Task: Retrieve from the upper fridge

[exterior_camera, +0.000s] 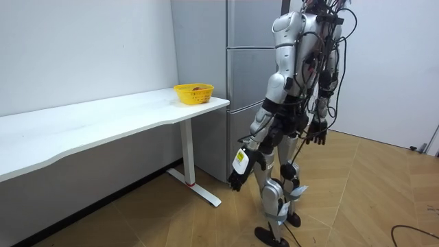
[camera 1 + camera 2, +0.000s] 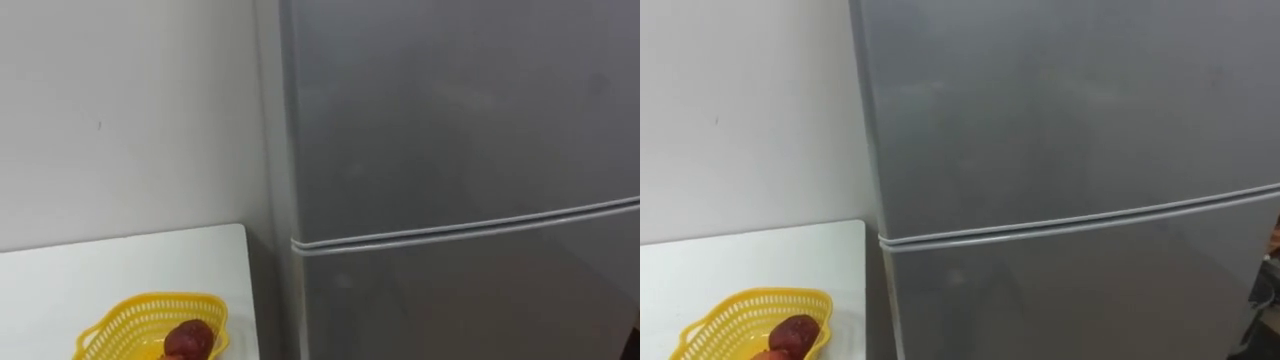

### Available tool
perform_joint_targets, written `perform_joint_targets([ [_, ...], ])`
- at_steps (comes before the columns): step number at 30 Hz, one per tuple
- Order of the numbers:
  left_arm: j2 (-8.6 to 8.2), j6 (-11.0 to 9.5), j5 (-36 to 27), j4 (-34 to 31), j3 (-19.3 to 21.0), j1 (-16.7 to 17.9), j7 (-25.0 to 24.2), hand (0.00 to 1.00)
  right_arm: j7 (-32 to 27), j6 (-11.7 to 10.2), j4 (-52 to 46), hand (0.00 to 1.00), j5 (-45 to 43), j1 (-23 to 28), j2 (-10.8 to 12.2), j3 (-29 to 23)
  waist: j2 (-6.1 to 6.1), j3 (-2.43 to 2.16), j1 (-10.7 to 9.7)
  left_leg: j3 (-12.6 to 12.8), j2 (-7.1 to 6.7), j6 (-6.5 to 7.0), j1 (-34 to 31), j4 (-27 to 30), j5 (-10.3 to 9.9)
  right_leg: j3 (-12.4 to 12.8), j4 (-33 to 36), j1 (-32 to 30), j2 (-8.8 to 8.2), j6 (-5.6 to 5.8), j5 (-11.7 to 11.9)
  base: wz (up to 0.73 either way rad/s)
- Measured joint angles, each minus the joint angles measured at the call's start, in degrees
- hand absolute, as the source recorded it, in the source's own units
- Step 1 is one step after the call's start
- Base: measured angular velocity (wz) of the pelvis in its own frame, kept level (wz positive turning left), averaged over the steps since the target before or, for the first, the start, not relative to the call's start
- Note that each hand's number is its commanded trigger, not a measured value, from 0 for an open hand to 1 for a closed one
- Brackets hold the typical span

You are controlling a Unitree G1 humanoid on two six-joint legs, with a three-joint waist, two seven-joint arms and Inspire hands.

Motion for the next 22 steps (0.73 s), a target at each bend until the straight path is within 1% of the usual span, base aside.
perform_joint_targets([
  [1, -0.22, 0.3, 0.0, 0.2, 0.1, -0.7, -0.1, 0.0, 0.9, 0.7, -0.2, 0.0, -0.3, -0.5, -0.1, 0.8, 0.08, -0.02, 0.7, -0.2, -0.03, 0.0, -0.1, 0.0, 0.0, -0.4, 0.1, 0.0, -0.06, -0.02, 0.0, 0.09],
  [4, -0.63, 1.1, 0.1, 0.6, 0.1, -1.4, -0.6, 0.0, 2.8, 2.2, 0.0, 0.0, -0.7, -2.3, -0.1, 0.9, -0.16, -0.03, 1.1, -1.5, -0.4, 0.02, -0.3, 0.3, 0.0, -1.9, 0.1, 0.5, -0.78, 0.11, -0.5, 0.25],
  [5, -0.65, 1.2, 0.1, 0.6, 0.1, -1.3, -0.9, 0.0, 3.1, 2.4, 0.0, 0.0, -0.8, -2.4, -0.1, 0.8, -0.22, -0.02, 1.3, -1.6, -0.45, 0.02, -0.3, 0.5, 0.0, -2.2, 0.1, 0.7, -0.78, 0.12, -0.5, 0.19],
  [7, -0.61, 2.4, 0.1, 0.5, 0.1, -1.2, -1.9, 0.0, 4.3, 2.7, 0.0, 0.0, -1.0, -3.5, -0.1, 0.9, -0.57, 0.04, 1.9, -2.4, -0.69, 0.02, -0.3, 0.9, 0.0, -3.3, -0.2, 1.4, -1.1, 0.28, -0.7, 0.18],
  [8, -0.61, 2.6, 0.1, 0.4, 0.1, -1.2, -2.1, 0.0, 4.6, 2.9, 0.0, 0.0, -0.9, -3.7, -0.1, 0.9, -0.65, 0.06, 2.1, -2.9, -0.78, 0.02, -0.3, 0.9, 0.0, -3.6, -0.2, 1.4, -1.2, 0.31, -0.8, 0.22],
  [10, -0.65, 2.9, 0.1, 0.4, 0.1, -1.2, -2.3, 0.0, 5.9, 3.7, 0.0, 0.0, -0.1, -4.6, -0.1, 0.9, -0.94, 0.11, 2.4, -4.0, -1.12, 0.03, -0.8, 1.0, 0.0, -4.5, -0.2, 1.3, -1.91, 0.49, -1.4, 0.23],
  [12, -0.64, 3.2, 0.2, 0.3, 0.0, -1.5, -2.3, 0.0, 7.0, 3.7, -0.2, 0.0, -0.1, -4.7, -0.1, 1.0, -1.17, 0.06, 2.9, -4.6, -1.37, 0.04, -0.8, 1.0, 0.0, -4.6, -0.1, 1.3, -1.85, 0.64, -1.8, 0.16],
  [13, -0.64, 3.2, 0.2, 0.3, 0.0, -1.7, -2.4, 0.0, 7.6, 3.7, -0.5, 0.0, -0.2, -4.8, -0.1, 1.5, -1.21, 0.08, 3.8, -4.6, -1.38, 0.04, -0.9, 1.0, 0.0, -4.6, -0.1, 1.3, -1.84, 0.64, -1.8, 0.05],
  [16, -0.59, 3.3, 0.2, 0.3, -0.1, -1.8, -3.2, 0.0, 8.9, 3.4, -1.8, 0.0, -0.2, -5.3, -0.1, 3.5, -1.36, 0.19, 5.0, -4.6, -1.37, 0.03, -0.9, 1.0, 0.0, -4.6, -0.2, 1.3, -1.9, 0.62, -1.8, 0.0],
  [18, -0.67, 3.4, 0.2, 0.3, -0.3, -1.9, -3.4, 0.0, 8.9, 3.2, -1.8, 0.0, -0.1, -5.8, -0.1, 4.8, -1.35, 0.22, 5.3, -4.6, -1.39, 0.03, -1.0, 1.0, 0.0, -4.6, -0.1, 1.6, -1.86, 0.62, -1.8, 0.04],
  [19, -0.65, 3.5, 0.2, 0.7, -0.6, -1.9, -3.4, 0.0, 8.8, 3.0, -1.5, 0.0, 0.1, -6.0, 0.0, 5.1, -1.33, 0.33, 5.2, -5.0, -1.49, 0.03, -0.8, 1.1, 0.0, -4.9, -0.5, 2.0, -1.89, 0.65, -1.8, 0.12],
  [22, -0.69, 3.6, 0.7, 1.0, -0.5, -2.2, -3.6, 0.0, 8.7, 3.1, -1.3, 0.0, -0.1, -5.8, 0.0, 4.8, -1.23, 0.34, 5.1, -5.6, -1.59, 0.03, -1.0, 1.2, 0.0, -5.4, -1.0, 2.3, -2.13, 0.74, -1.8, 0.12],
])
